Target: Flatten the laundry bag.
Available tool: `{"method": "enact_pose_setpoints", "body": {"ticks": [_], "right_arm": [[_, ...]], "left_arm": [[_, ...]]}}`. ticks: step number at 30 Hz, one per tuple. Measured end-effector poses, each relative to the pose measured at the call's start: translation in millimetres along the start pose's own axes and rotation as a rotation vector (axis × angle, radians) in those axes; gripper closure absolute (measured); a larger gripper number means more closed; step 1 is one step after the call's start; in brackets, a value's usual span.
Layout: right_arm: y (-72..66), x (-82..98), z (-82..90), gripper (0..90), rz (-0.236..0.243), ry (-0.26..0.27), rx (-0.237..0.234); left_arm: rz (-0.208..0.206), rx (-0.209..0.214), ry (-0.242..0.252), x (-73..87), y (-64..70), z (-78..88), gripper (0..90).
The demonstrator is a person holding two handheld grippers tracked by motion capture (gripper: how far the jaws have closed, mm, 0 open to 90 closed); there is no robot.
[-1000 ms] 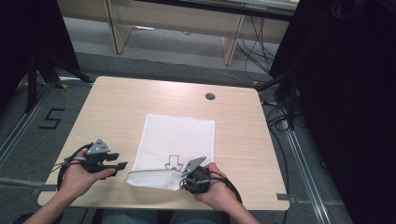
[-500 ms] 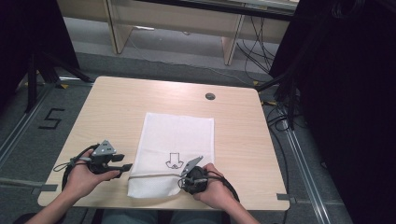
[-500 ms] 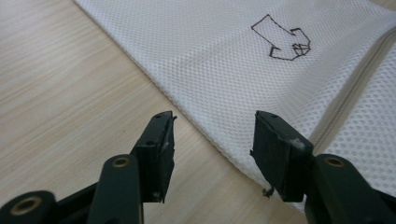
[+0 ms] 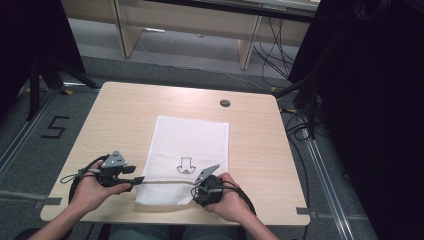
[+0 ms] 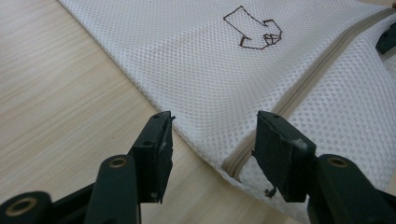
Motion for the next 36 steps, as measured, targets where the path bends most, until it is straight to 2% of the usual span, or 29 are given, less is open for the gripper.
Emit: {"method": "enact_pose_setpoints", "body": {"ticks": [2, 3, 4, 6, 7, 8, 9, 10, 11, 14, 15, 16, 17, 19, 21, 22, 23, 25, 29, 30, 32, 33, 34, 36], "right_arm": [[2.3, -1.9, 7.4, 68.5, -0.021, 0.036, 0.001], [5.7, -2.9, 11.6, 67.0, -0.025, 0.052, 0.013], [7.6, -2.9, 15.5, 65.1, -0.052, 0.06, 0.021], [15.6, -4.8, 20.8, 62.5, -0.066, 0.095, 0.029], [17.5, -5.1, 23.3, 61.6, -0.076, 0.106, 0.023], [18.8, -6.4, 24.6, 60.7, -0.081, 0.128, 0.011], [19.0, -7.1, 26.9, 59.7, -0.077, 0.14, -0.015], [20.1, -5.4, 30.4, 58.8, -0.112, 0.131, -0.003], [17.2, -5.3, 32.7, 58.2, -0.141, 0.135, -0.027], [23.8, -7.1, 36.1, 57.8, -0.121, 0.17, -0.022], [24.6, -7.2, 37.6, 58.0, -0.128, 0.179, -0.032], [26.5, -7.6, 37.4, 59.1, -0.136, 0.191, -0.027], [30.0, -4.5, 39.3, 61.4, -0.137, 0.169, -0.006], [35.5, 0.8, 38.8, 67.9, -0.146, 0.138, 0.017], [47.1, 8.4, 36.8, 74.5, -0.131, 0.098, 0.082], [51.4, 11.4, 33.9, 77.3, -0.15, 0.086, 0.108], [54.3, 14.9, 34.4, 79.0, -0.141, 0.062, 0.107], [59.9, 21.5, 32.3, 83.4, -0.167, 0.028, 0.127], [69.3, 28.3, 34.0, 89.3, -0.177, 0.001, 0.155], [69.9, 30.4, 35.5, 90.0, -0.196, -0.012, 0.16], [73.5, 35.0, 37.2, 90.0, -0.198, -0.039, 0.173], [74.1, 37.2, 36.5, 90.0, -0.201, -0.05, 0.174], [74.0, 39.8, 35.4, 90.0, -0.204, -0.066, 0.168], [75.8, 43.5, 31.3, 90.0, -0.189, -0.087, 0.169]], "left_arm": [[0.009, 0.006, 0.011, -1.1, 0.6, -0.2, 45.4], [0.018, -0.005, 0.018, -2.1, 0.5, -0.1, 44.4], [0.015, -0.002, 0.022, -2.8, 0.4, 0.3, 43.5], [0.027, 0.008, 0.036, -4.7, 1.5, 0.2, 42.6], [0.03, 0.017, 0.034, -4.9, 2.4, 0.7, 42.5], [0.026, 0.005, 0.038, -5.0, 1.5, 0.5, 42.6], [0.025, 0.011, 0.038, -5.0, 2.0, 0.3, 42.7], [0.033, 0.012, 0.047, -5.8, 2.9, -0.7, 42.9], [0.023, 0.012, 0.037, -4.6, 2.4, -0.5, 43.5], [0.025, 0.022, 0.032, -3.7, 3.7, -1.9, 44.9], [0.027, 0.023, 0.029, -3.5, 4.5, -2.0, 45.9], [0.012, 0.029, 0.029, -3.9, 5.1, -2.0, 46.9], [0.025, 0.035, 0.027, -3.3, 7.2, -2.6, 48.0], [0.004, 0.034, 0.017, -2.6, 8.9, -4.2, 51.0], [-0.017, 0.054, 0.01, -2.7, 14.8, -6.5, 56.1], [-0.016, 0.051, 0.005, -2.6, 16.2, -7.9, 58.2], [-0.026, 0.066, 0.01, -3.7, 19.8, -10.0, 60.1], [-0.053, 0.073, -0.017, -2.3, 22.7, -13.1, 65.9], [-0.074, 0.095, -0.041, -1.0, 29.8, -19.0, 73.9], [-0.079, 0.097, -0.045, -0.5, 30.8, -20.2, 75.3], [-0.09, 0.109, -0.065, 2.0, 33.6, -21.6, 78.0], [-0.121, 0.1, -0.078, 3.2, 31.8, -22.4, 78.9], [-0.104, 0.102, -0.083, 4.6, 33.9, -23.8, 79.8], [-0.125, 0.096, -0.098, 6.3, 32.5, -26.0, 80.9]]}}
Point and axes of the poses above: each handheld gripper's, and its own axes: z roughly backward along the jaws, x roughly out of its underside, y roughly to its right, the point moved 10 cm from there along -z, roughly forward along the jaws
